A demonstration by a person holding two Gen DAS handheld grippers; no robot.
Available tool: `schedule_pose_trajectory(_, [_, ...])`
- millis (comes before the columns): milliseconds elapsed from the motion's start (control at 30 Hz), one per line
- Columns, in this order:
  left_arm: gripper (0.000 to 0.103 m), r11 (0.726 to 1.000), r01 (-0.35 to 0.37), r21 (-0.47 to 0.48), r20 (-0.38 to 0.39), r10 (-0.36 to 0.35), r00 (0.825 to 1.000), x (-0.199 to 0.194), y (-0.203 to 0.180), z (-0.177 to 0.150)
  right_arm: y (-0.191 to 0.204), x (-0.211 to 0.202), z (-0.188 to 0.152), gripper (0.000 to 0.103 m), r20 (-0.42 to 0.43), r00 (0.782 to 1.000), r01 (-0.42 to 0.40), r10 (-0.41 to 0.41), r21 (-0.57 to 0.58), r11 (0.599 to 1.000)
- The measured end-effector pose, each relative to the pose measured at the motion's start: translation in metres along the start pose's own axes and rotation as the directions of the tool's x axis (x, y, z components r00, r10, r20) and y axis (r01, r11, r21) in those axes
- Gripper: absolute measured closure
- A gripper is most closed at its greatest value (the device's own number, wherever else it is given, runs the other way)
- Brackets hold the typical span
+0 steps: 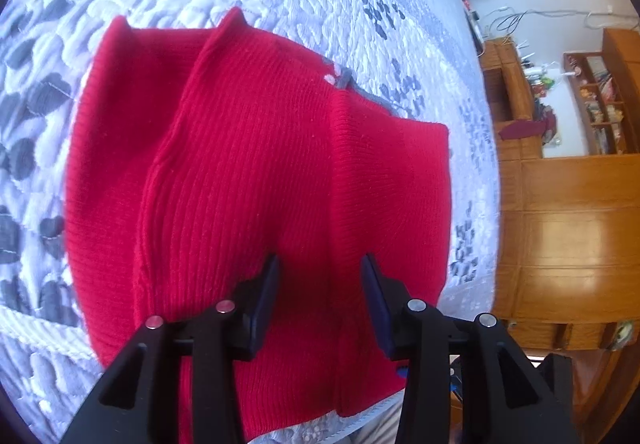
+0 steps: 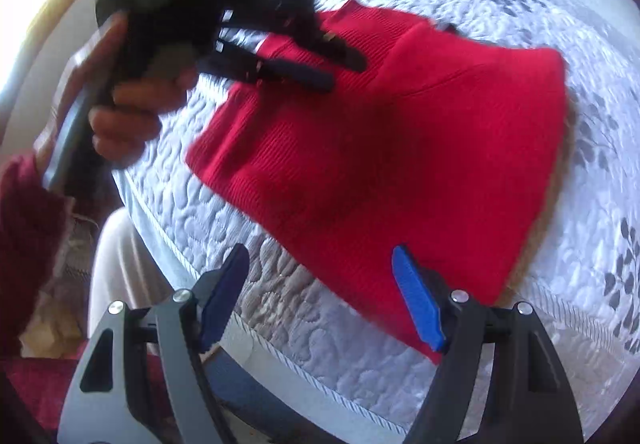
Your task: Fold small clothes
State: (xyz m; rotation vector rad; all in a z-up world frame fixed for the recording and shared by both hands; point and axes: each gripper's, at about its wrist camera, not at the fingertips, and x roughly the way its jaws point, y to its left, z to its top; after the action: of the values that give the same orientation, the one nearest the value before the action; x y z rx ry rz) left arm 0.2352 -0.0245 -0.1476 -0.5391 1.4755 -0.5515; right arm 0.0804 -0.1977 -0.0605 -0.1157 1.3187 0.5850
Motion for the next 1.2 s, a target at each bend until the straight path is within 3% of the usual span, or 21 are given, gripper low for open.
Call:
schedule_pose_trajectory(100, [0.057, 0.998, -0.064, 0.023, 0.005, 0.064, 0.998, -0.003, -0.007, 0.000, 0.002, 0.015, 0.001, 0.030, -0.020, 1.000, 0.020, -0.019, 0.010, 1.000])
schedule_pose_trajectory(167, [0.057, 0.994, -0.103, 0.045, 0.004, 0.103, 0.995, -0.002, -0.013, -0.001, -0.001, 0.025, 0.003, 0.041, -0.030, 0.998, 0.058, -0.058, 0.010, 0.998])
schedule_pose_trajectory(200, [0.056, 0.992, -0.115, 0.053, 0.003, 0.115, 0.993, -0.003, -0.015, -0.001, -0.004, 0.030, 0.002, 0.050, -0.036, 0.996, 0.086, -0.085, 0.013, 0.996])
schedule_pose_trajectory(267, [0.053, 0.989, -0.131, 0.074, 0.004, 0.131, 0.991, -0.003, -0.020, -0.003, -0.012, 0.028, 0.001, 0.063, -0.022, 0.998, 0.056, -0.055, 0.050, 0.997])
schedule_pose_trajectory(300, [0.052, 0.988, -0.135, 0.081, 0.003, 0.135, 0.991, -0.004, -0.023, -0.003, -0.016, 0.025, 0.001, 0.084, -0.015, 0.999, 0.040, -0.039, 0.065, 0.997])
schedule_pose_trajectory(333, [0.051, 0.987, -0.135, 0.085, 0.003, 0.135, 0.991, -0.005, -0.024, -0.004, -0.024, 0.020, 0.001, 0.090, -0.002, 1.000, -0.012, 0.012, 0.100, 0.995])
schedule_pose_trajectory(433, [0.050, 0.994, -0.089, 0.062, 0.006, 0.089, 0.996, -0.009, -0.027, -0.005, -0.054, 0.003, -0.001, 0.094, 0.073, 0.980, -0.196, 0.184, 0.230, 0.953])
schedule_pose_trajectory(500, [0.050, 1.000, -0.008, -0.009, 0.017, 0.008, 1.000, -0.014, -0.023, -0.004, -0.075, -0.010, -0.004, 0.094, 0.158, 0.937, -0.347, 0.312, 0.306, 0.887])
schedule_pose_trajectory(567, [0.051, 0.995, 0.066, -0.080, 0.025, -0.064, 0.998, -0.014, -0.021, -0.001, -0.085, -0.018, -0.006, 0.094, 0.194, 0.915, -0.400, 0.353, 0.325, 0.857])
schedule_pose_trajectory(600, [0.051, 0.992, 0.083, -0.099, 0.031, -0.080, 0.996, -0.013, -0.022, 0.001, -0.087, -0.022, -0.007, 0.094, 0.204, 0.914, -0.401, 0.351, 0.325, 0.856])
schedule_pose_trajectory(733, [0.050, 0.993, 0.042, -0.108, 0.017, -0.040, 0.999, 0.003, -0.035, 0.006, -0.088, -0.036, -0.012, 0.094, 0.247, 0.897, -0.433, 0.367, 0.321, 0.842])
schedule_pose_trajectory(900, [0.049, 0.985, 0.091, -0.147, -0.029, -0.096, 0.995, 0.025, -0.041, 0.010, -0.088, -0.054, -0.011, 0.094, 0.268, 0.893, -0.434, 0.363, 0.289, 0.854])
schedule_pose_trajectory(1033, [0.040, 0.987, 0.080, -0.143, -0.058, -0.089, 0.994, 0.042, -0.050, 0.018, -0.090, -0.056, -0.016, 0.094, 0.285, 0.878, -0.461, 0.385, 0.287, 0.840])
schedule_pose_trajectory(1200, [0.041, 0.982, 0.103, -0.161, -0.089, -0.118, 0.989, 0.060, -0.054, 0.024, -0.097, -0.064, -0.019, 0.095, 0.306, 0.871, -0.469, 0.384, 0.284, 0.836])
